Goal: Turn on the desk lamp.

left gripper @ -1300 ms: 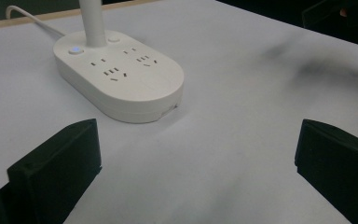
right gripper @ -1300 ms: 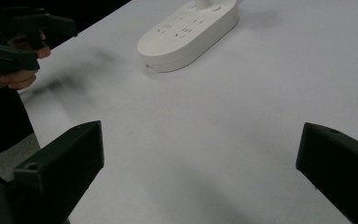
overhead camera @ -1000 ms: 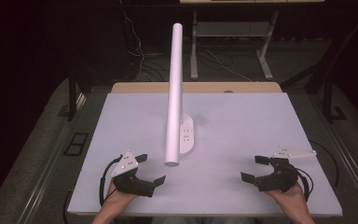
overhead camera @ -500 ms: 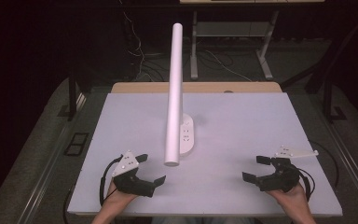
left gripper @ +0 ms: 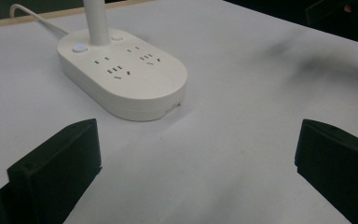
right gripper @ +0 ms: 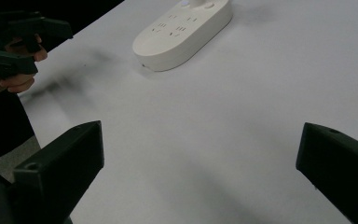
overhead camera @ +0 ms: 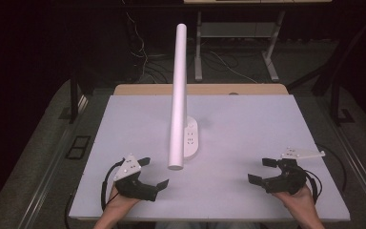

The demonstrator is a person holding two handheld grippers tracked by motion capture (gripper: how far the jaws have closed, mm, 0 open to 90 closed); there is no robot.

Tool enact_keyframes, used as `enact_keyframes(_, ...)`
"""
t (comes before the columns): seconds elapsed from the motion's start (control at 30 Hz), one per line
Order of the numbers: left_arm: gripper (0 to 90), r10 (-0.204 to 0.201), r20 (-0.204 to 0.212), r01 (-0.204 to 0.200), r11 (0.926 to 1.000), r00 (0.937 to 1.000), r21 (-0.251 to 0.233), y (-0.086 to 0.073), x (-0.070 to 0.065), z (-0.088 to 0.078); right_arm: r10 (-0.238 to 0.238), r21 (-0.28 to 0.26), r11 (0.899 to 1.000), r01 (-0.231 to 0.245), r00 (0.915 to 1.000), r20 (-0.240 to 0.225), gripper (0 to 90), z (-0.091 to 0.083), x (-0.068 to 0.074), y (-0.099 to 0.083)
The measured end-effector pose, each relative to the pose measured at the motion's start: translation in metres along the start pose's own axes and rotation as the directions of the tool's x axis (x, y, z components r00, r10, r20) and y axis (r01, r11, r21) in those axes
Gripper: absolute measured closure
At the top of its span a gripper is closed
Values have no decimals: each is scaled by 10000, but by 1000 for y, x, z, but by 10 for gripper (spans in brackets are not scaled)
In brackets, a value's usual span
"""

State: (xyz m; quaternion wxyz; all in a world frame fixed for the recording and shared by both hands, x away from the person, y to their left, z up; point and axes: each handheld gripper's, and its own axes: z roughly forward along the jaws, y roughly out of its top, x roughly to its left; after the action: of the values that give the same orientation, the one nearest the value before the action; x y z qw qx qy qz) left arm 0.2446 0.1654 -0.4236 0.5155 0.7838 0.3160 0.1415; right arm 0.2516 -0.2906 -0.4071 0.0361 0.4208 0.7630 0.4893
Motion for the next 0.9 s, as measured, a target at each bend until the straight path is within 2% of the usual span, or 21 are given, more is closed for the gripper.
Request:
enact_keyframes(0.3, 0, -86, -113, 86, 10000, 9999, -30, -1, 1, -1, -88, 120, 9999, 89, 9999, -108, 2, 2, -2, 11)
enact_keyframes(0.9, 0, -40, -60, 40, 10000, 10000, 3, -1, 0, 0, -340, 355, 9988, 350, 9990, -273, 2, 12, -3, 37)
